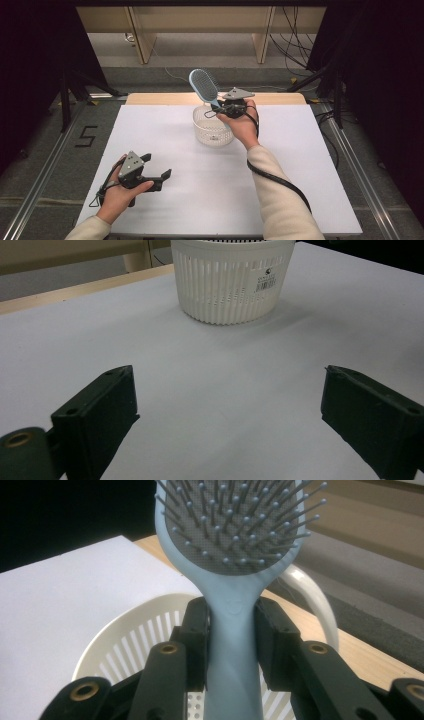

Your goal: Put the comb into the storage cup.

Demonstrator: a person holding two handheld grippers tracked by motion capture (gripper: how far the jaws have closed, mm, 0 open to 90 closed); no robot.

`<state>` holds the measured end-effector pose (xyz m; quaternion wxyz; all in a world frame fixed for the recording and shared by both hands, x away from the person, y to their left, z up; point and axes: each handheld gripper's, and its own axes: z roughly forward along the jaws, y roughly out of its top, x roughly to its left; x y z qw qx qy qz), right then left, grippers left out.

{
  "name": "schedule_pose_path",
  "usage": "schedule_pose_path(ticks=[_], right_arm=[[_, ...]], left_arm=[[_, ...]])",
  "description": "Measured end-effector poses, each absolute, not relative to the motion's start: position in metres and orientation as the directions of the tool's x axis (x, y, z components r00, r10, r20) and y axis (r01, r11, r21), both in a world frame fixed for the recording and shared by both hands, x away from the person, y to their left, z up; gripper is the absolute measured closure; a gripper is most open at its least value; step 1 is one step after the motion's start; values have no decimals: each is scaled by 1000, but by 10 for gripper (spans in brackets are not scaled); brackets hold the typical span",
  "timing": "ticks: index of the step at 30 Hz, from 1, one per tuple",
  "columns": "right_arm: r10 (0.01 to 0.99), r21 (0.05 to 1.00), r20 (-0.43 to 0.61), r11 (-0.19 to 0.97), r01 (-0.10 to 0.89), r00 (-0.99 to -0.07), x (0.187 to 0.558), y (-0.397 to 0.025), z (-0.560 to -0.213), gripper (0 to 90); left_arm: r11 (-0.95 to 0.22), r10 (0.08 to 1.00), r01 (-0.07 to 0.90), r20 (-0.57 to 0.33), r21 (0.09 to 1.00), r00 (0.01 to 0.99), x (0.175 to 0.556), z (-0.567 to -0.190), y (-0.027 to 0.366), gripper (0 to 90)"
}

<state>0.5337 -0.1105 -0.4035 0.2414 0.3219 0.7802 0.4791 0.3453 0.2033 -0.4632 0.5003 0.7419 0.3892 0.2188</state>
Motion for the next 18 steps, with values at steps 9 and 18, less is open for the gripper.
schedule_pose_path(ticks=[9,18], right_arm=[[707,861,-68,398,317,-704,532,-108,-406,614],[693,848,-49,410,336,-720,524,-114,-405,527]], left_arm=[[-197,796,359,-65,912,601,345,-463,203,74],[-200,796,361,-64,911,602,345,-464,203,73]])
